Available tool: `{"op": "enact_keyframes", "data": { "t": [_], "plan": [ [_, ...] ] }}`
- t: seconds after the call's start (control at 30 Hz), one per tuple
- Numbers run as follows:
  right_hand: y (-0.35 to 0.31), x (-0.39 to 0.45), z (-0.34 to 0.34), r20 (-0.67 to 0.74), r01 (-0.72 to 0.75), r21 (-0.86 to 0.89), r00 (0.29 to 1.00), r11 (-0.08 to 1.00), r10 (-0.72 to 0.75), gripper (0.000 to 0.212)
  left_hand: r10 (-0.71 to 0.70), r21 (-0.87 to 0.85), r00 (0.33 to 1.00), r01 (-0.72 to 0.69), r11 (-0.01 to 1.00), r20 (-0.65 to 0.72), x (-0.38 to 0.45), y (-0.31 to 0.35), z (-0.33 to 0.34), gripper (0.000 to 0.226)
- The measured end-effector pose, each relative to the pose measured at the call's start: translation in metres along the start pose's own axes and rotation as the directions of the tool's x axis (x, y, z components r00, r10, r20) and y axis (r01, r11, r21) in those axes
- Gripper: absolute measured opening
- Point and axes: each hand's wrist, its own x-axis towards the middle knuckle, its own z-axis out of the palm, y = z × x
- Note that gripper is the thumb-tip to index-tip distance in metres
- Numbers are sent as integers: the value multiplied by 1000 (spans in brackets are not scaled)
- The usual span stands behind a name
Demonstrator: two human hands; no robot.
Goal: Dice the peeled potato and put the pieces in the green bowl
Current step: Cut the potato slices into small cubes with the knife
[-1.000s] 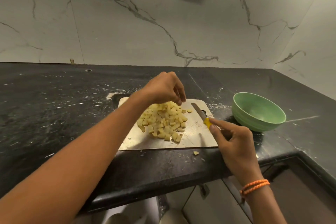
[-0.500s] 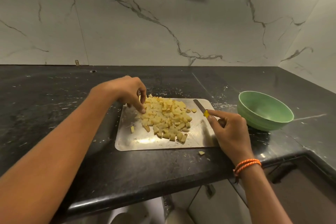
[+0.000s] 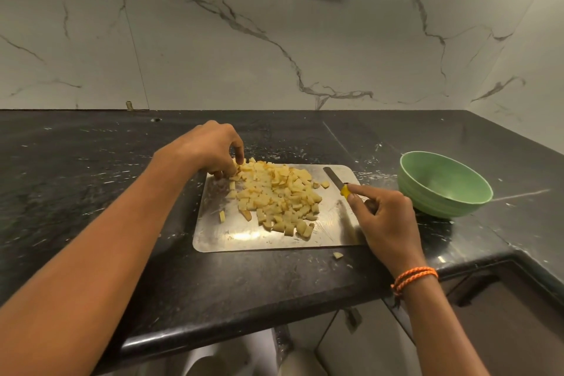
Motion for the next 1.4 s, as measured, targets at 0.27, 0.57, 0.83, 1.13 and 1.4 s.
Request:
{"op": "enact_keyframes", "data": {
  "t": [0.27, 0.57, 0.83, 1.13, 1.4],
  "plan": [
    [1, 1, 0, -6, -1, 14, 1000, 1000, 1, 25, 32, -40, 999, -31, 999, 25, -6, 1, -7, 16],
    [6, 3, 3, -75, -20, 12, 997, 1000, 21, 26, 283, -311, 913, -371, 875, -294, -8, 69, -6, 21],
    [3, 1, 1, -144, -40, -40, 989, 998, 34, 23, 336, -97, 866, -396, 913, -369, 34, 128, 57, 12],
    [4, 1, 2, -122, -47, -59, 992, 997, 39, 27, 294, -148, 932, -328, 933, -211, 54, 109, 53, 10],
    [-3, -7, -6, -87, 35, -198, 995, 980, -53, 32, 378, -170, 926, -374, 912, -7, 61, 113, 62, 31]
  ]
}}
